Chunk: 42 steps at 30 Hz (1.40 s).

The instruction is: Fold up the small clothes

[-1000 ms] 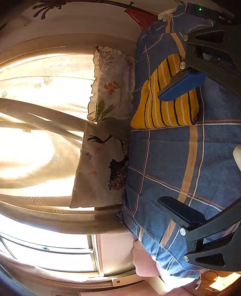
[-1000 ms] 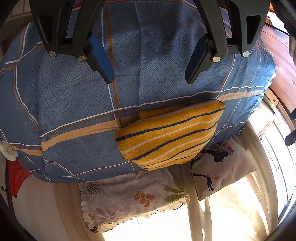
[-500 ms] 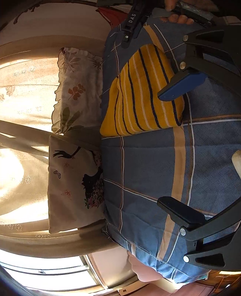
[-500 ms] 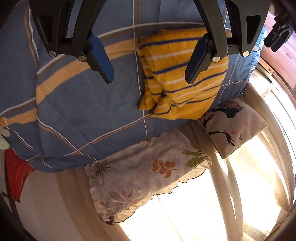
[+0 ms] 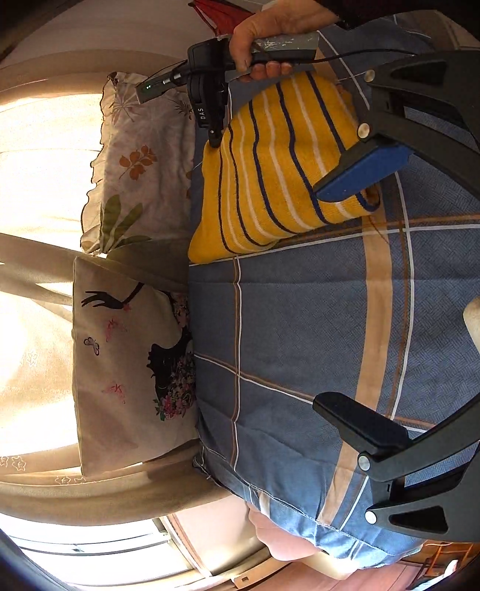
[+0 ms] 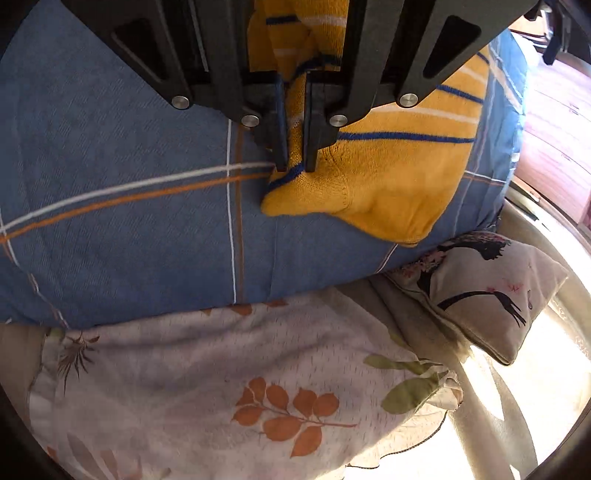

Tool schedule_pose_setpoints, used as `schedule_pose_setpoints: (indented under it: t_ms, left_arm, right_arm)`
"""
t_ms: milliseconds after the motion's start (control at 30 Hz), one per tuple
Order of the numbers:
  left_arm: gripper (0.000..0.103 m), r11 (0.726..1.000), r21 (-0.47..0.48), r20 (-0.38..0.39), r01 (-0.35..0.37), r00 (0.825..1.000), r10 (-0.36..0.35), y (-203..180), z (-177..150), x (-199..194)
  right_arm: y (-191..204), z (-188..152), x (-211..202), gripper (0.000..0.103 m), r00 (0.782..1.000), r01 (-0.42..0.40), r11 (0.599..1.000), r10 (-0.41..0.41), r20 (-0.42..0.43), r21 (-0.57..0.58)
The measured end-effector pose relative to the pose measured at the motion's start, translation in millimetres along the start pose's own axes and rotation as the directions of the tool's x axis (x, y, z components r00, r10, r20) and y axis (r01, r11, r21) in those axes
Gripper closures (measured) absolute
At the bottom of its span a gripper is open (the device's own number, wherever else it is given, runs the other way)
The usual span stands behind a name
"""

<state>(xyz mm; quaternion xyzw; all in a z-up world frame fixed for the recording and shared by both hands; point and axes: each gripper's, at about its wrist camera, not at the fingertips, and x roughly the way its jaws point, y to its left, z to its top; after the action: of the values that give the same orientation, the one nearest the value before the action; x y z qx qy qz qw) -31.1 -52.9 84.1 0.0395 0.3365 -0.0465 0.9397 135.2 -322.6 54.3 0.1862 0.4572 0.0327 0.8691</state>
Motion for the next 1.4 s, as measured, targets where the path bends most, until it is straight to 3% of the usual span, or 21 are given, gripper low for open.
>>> schedule_pose_setpoints:
  t_ms: [67, 200, 300, 400, 533, 600, 667, 700, 800, 900, 1033, 1233, 1400]
  left_arm:
    - [0.001, 1.000, 0.010, -0.008, 0.008, 1.000, -0.008, -3, 1, 5]
    - [0.001, 1.000, 0.015, -0.028, 0.015, 1.000, -0.014, -4, 1, 13]
    - [0.001, 1.000, 0.000, -0.051, 0.025, 0.998, -0.025, -3, 1, 21]
    - [0.001, 0.999, -0.011, -0.070, 0.048, 0.996, -0.048, -5, 2, 24]
    - [0.001, 0.998, -0.017, -0.057, 0.063, 0.996, -0.064, -6, 2, 17]
    - [0.001, 0.998, -0.013, -0.050, 0.060, 0.997, -0.061, -7, 2, 13]
    - [0.001, 0.998, -0.018, -0.054, 0.066, 0.996, -0.067, -7, 0, 9]
    - [0.001, 0.997, -0.022, -0.057, 0.072, 0.996, -0.073, -7, -1, 8]
    - [0.001, 0.995, -0.031, -0.059, 0.095, 0.994, -0.096, -9, -4, 3]
    - [0.001, 0.994, -0.030, -0.035, 0.106, 0.994, -0.107, -12, -7, -8]
    - [0.001, 0.997, -0.004, -0.031, 0.083, 0.996, -0.083, -22, -18, -14]
    - [0.001, 0.992, -0.038, -0.095, 0.120, 0.988, -0.124, -33, -41, -14]
    - [0.001, 0.988, -0.046, -0.135, 0.144, 0.980, -0.149, -44, -51, -20]
  right_arm:
    - [6, -2, -1, 0.094, 1.000, 0.027, 0.999, -0.027, 0.006, -0.029]
    - [11, -15, -41, 0.087, 0.988, 0.087, 0.996, -0.085, 0.126, -0.013]
    - [16, -33, -72, 0.086, 0.986, -0.006, 1.000, 0.009, 0.168, -0.017]
    - [17, -61, -80, 0.086, 0.989, -0.064, 0.998, 0.063, 0.135, 0.007]
    - [14, -116, -72, 0.086, 0.986, -0.165, 0.981, 0.163, 0.027, 0.105]
    - [13, -141, -82, 0.083, 0.986, -0.165, 0.978, 0.161, 0.043, 0.129]
    - [8, -158, -97, 0.063, 0.988, -0.151, 0.975, 0.142, 0.067, 0.163]
    - [5, -166, -102, 0.058, 0.987, -0.156, 0.971, 0.147, 0.066, 0.183]
    - [-4, -188, -113, 0.057, 0.984, -0.177, 0.955, 0.167, 0.060, 0.238]
    - [-2, -203, -125, 0.057, 0.990, -0.138, 0.964, 0.126, 0.063, 0.229]
    - [15, -215, -143, 0.048, 0.991, -0.064, 0.985, 0.045, 0.124, 0.159]
    - [54, -229, -164, 0.028, 0.962, 0.145, 0.989, -0.141, 0.234, -0.001]
    - [64, -236, -173, 0.025, 0.946, 0.221, 0.973, -0.199, 0.257, -0.059]
